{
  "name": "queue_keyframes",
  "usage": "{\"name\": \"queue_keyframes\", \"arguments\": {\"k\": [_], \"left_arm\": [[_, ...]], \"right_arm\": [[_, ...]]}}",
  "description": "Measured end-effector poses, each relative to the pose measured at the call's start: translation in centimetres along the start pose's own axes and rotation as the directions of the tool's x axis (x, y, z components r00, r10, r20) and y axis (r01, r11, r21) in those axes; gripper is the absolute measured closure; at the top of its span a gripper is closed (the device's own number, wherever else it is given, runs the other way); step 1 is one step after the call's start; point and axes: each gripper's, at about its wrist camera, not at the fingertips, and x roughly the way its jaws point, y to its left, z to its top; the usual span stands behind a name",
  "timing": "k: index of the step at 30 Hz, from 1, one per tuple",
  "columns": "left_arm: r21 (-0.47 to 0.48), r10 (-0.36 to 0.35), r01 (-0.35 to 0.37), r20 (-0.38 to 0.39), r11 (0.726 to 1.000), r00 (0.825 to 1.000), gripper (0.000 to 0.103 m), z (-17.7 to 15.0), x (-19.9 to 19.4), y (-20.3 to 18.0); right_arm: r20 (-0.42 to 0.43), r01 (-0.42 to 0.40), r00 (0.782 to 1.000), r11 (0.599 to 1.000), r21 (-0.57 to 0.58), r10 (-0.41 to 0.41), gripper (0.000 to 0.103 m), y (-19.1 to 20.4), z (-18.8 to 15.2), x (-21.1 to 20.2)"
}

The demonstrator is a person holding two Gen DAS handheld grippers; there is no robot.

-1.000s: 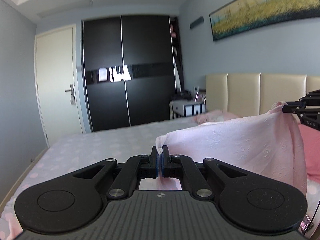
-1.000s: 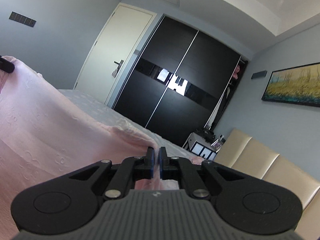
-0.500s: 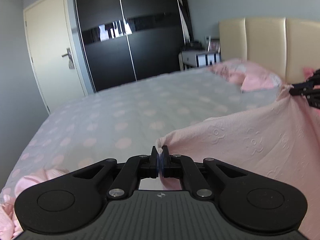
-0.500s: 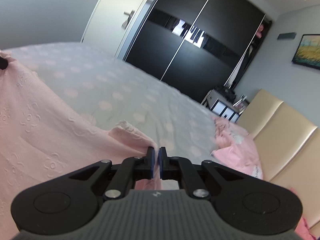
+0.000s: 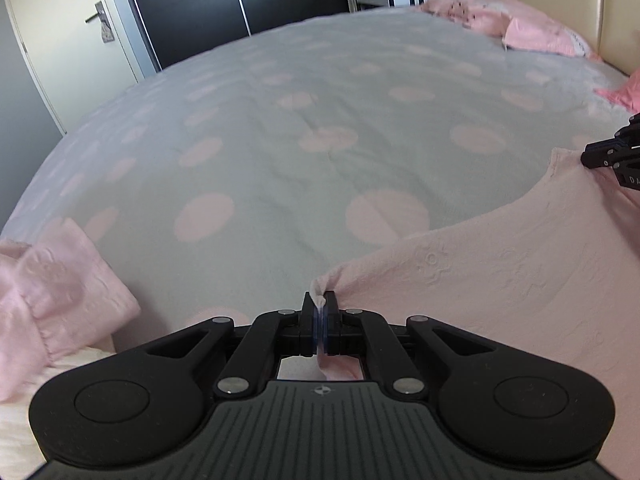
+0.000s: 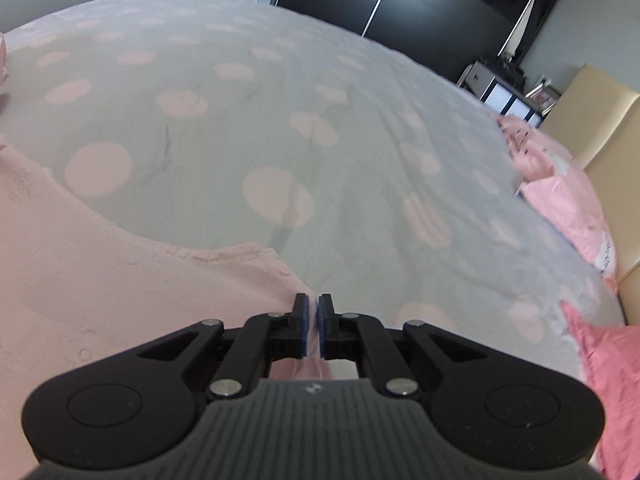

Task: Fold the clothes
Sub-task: 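Lower the held garment flat onto the bed with both grippers, then open both grippers and release the garment on the bed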

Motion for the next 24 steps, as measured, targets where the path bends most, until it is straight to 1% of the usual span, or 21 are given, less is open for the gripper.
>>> {"name": "queue_keyframes", "arguments": {"k": [3, 4, 5, 6, 7, 8, 9, 10, 11, 12, 13, 16, 18, 23, 24], "left_arm": [[0.005, -0.005, 0.006, -0.029, 1.000, 1.000, 0.102, -0.5, 0.8, -0.1], [0.003, -0.011, 0.011, -0.045, 1.000, 0.999, 0.102, -0.6, 1.0, -0.1], [-0.005, -0.019, 0.019, -0.066, 1.000, 0.998, 0.102, -0.5, 1.3, -0.1], [-0.020, -0.026, 0.024, -0.083, 1.000, 0.996, 0.101, -0.4, 1.4, 0.1], [-0.035, -0.029, 0.026, -0.092, 0.999, 0.995, 0.099, -0.2, 1.3, 0.2], [-0.046, -0.033, 0.028, -0.097, 0.999, 0.995, 0.097, -0.1, 1.2, 0.3], [-0.048, -0.036, 0.032, -0.090, 0.998, 0.995, 0.091, 0.1, 0.8, 0.4], [-0.047, -0.040, 0.036, -0.082, 0.998, 0.996, 0.082, 0.2, 0.2, 0.5], [-0.045, -0.041, 0.038, -0.073, 0.998, 0.996, 0.078, 0.4, -0.5, 0.5], [-0.043, -0.040, 0.037, -0.064, 0.998, 0.997, 0.071, 0.5, -1.3, 0.5], [-0.040, -0.039, 0.037, -0.057, 0.998, 0.998, 0.067, 0.6, -2.2, 0.4], [-0.026, -0.044, 0.043, -0.048, 0.999, 0.998, 0.067, 0.8, -5.0, 0.0], [-0.020, -0.061, 0.060, -0.041, 0.998, 0.997, 0.067, 0.7, -7.1, -0.5], [-0.044, -0.131, 0.132, 0.017, 0.990, 0.991, 0.067, -0.3, -12.7, -1.6], [-0.051, -0.138, 0.139, 0.024, 0.989, 0.990, 0.067, -0.7, -13.7, -1.8]], "right_arm": [[-0.024, -0.013, 1.000, 1.000, -0.006, 0.013, 0.096, 0.4, -0.4, 1.0], [-0.033, -0.019, 0.999, 1.000, -0.003, 0.019, 0.094, 0.4, -0.4, 1.1], [-0.042, -0.025, 0.999, 1.000, 0.001, 0.025, 0.086, 0.5, -0.5, 1.3], [-0.041, -0.027, 0.999, 1.000, 0.009, 0.027, 0.080, 0.4, -0.5, 1.2], [-0.035, -0.028, 0.999, 0.999, 0.019, 0.029, 0.069, 0.2, -0.6, 0.9], [-0.026, -0.026, 0.999, 0.999, 0.028, 0.027, 0.063, -0.1, -0.6, 0.4], [-0.015, -0.024, 1.000, 0.999, 0.036, 0.025, 0.061, -0.5, -0.6, -0.2], [-0.008, -0.021, 1.000, 0.999, 0.043, 0.021, 0.059, -0.9, -0.6, -1.0], [-0.005, -0.020, 1.000, 0.999, 0.048, 0.020, 0.058, -1.3, -0.7, -1.8], [-0.003, -0.023, 1.000, 0.998, 0.053, 0.023, 0.057, -1.8, -0.9, -2.8], [0.000, -0.028, 1.000, 0.998, 0.058, 0.028, 0.057, -2.2, -1.1, -3.8], [-0.014, -0.046, 0.999, 0.996, 0.081, 0.047, 0.056, -3.3, -2.6, -7.0], [-0.034, -0.080, 0.996, 0.992, 0.101, 0.083, 0.056, -3.7, -3.9, -9.2], [-0.068, -0.155, 0.984, 0.981, 0.119, 0.164, 0.055, -4.2, -7.7, -15.4], [-0.064, -0.155, 0.985, 0.981, 0.114, 0.163, 0.054, -4.4, -8.5, -16.8]]}}
